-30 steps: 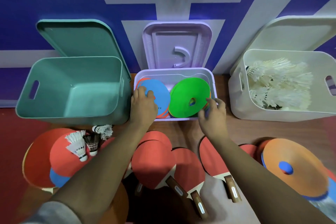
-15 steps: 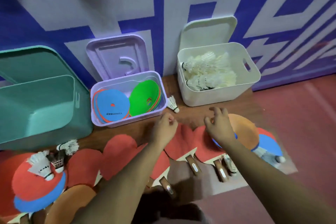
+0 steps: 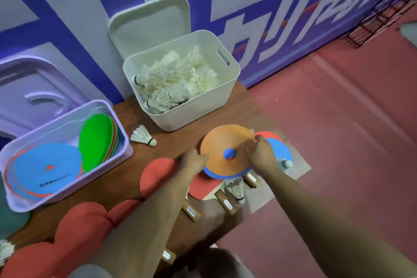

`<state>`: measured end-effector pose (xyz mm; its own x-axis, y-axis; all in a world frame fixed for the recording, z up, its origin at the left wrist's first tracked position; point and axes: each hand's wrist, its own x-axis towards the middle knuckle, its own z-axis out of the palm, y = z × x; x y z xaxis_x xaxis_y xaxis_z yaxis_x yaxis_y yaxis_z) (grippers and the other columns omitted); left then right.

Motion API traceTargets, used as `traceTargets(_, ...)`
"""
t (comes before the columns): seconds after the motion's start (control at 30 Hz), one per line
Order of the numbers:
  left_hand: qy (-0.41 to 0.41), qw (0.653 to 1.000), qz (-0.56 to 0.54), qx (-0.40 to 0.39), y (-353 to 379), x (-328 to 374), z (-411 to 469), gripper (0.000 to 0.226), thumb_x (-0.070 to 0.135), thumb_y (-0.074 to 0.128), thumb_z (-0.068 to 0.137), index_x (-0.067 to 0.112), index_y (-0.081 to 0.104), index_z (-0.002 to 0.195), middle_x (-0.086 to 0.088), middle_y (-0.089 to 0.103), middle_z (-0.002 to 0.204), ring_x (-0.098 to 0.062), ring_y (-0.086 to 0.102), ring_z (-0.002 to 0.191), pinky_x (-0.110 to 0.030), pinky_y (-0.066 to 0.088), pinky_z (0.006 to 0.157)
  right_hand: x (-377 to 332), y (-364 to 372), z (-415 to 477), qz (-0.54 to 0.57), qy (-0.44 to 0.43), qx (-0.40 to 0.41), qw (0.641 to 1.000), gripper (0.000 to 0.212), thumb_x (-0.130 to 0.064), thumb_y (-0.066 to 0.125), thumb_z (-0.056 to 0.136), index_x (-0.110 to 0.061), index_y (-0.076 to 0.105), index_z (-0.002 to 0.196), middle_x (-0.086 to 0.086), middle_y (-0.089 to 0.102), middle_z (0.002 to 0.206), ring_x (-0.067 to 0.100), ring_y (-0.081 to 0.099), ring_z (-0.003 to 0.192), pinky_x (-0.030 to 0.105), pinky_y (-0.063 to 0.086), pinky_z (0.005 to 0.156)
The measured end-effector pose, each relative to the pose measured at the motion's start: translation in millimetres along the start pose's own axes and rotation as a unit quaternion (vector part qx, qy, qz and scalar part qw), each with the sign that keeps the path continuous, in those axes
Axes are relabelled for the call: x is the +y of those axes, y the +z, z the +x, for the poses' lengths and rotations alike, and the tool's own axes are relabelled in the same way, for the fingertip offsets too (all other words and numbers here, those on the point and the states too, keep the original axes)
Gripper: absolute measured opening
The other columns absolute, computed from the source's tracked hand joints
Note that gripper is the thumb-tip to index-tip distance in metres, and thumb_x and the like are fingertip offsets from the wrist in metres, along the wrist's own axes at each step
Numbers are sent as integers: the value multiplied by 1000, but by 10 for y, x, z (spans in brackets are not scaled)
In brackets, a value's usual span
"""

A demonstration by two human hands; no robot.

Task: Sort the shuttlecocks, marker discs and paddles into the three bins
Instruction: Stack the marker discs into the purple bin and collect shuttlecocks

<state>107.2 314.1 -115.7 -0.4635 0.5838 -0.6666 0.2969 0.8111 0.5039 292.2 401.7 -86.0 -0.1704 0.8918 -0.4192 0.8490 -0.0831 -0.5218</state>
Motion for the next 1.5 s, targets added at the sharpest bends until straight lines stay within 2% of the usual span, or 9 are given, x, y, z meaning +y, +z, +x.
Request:
traceTargets(0.13, 50, 996, -74, -5, 40, -35, 22, 19, 9, 57, 78, 4, 66, 93, -15, 69, 83, -29, 64, 77, -30, 41, 63, -71, 15, -78, 102, 1, 27, 994, 40, -3, 51, 87, -2, 49, 128, 17, 65, 104, 34, 59, 95, 30, 35, 70)
traceTargets(0.37, 55, 941, -335, 8, -397, -198, -334, 6, 12, 54, 81, 16, 53, 84, -3, 61, 78, -19, 57, 74, -34, 41, 68, -364, -50, -357, 226, -13, -9, 974, 32, 7, 43, 79, -12, 55, 103, -2, 56, 80, 12, 50, 70, 25, 35, 55)
traceTargets(0.57, 43, 874, -485, -15, -934, -639, -683, 26, 4, 50, 92, 17, 61, 111, -11, 72, 102, -29, 68, 91, -42, 52, 82, -720, 203, -550, 233, -98, -98, 963, 40, 12, 41, 75, -14, 59, 100, 3, 62, 84, 19, 54, 76, 12, 40, 57)
traceTargets(0.67, 55, 867, -495, -7, -1201, -920, -850, 29, 1, 50, 93, 13, 63, 116, -15, 70, 113, -32, 67, 100, -49, 51, 92, -990, 350, -678, 203, -160, -141, 956, 35, 7, 49, 84, -17, 56, 109, -4, 63, 95, 16, 58, 85, 10, 42, 66)
traceTargets(0.9, 95, 805, -573, 124, -1883, -1439, -1070, 25, -2, 53, 92, 12, 65, 109, -4, 75, 96, -18, 71, 82, -31, 58, 74, -1864, 737, -1005, 195, -273, -244, 910, 57, 4, 48, 80, -24, 44, 129, -5, 58, 120, 6, 53, 109, 18, 42, 92)
traceTargets(1.1, 107, 748, -619, 216, -2406, -1809, -1026, 30, -4, 52, 92, 14, 54, 116, -8, 67, 102, -21, 66, 85, -37, 56, 79, -2563, 1077, -1148, 182, -266, -281, 904, 30, 1, 57, 85, -18, 54, 107, -4, 63, 87, 1, 59, 71, 19, 47, 60)
traceTargets(1.17, 60, 759, -594, 260, -2536, -1912, -939, 28, 1, 57, 88, 17, 52, 110, -10, 63, 99, -24, 61, 80, -36, 53, 72, -2762, 1208, -1158, 177, -270, -274, 906, 23, -3, 59, 85, -16, 54, 103, 3, 64, 86, 7, 60, 69, 22, 49, 57)
traceTargets(1.3, -17, 847, -423, 320, -2744, -2144, -693, 49, 20, 57, 65, 19, 42, 111, -11, 61, 91, -26, 57, 74, -39, 49, 69, -3082, 1501, -1095, 123, -267, -192, 937, 19, -27, 57, 76, -23, 47, 92, 6, 65, 84, 29, 65, 74, 47, 56, 65)
traceTargets(1.5, -59, 916, -263, 296, -2886, -2420, -111, 38, -2, 59, 81, 2, 59, 118, -16, 66, 112, -32, 63, 100, -37, 49, 86, -3319, 1909, -933, 87, -239, -139, 957, 16, -15, 57, 86, -13, 57, 102, 5, 63, 90, 25, 61, 88, 34, 48, 79)
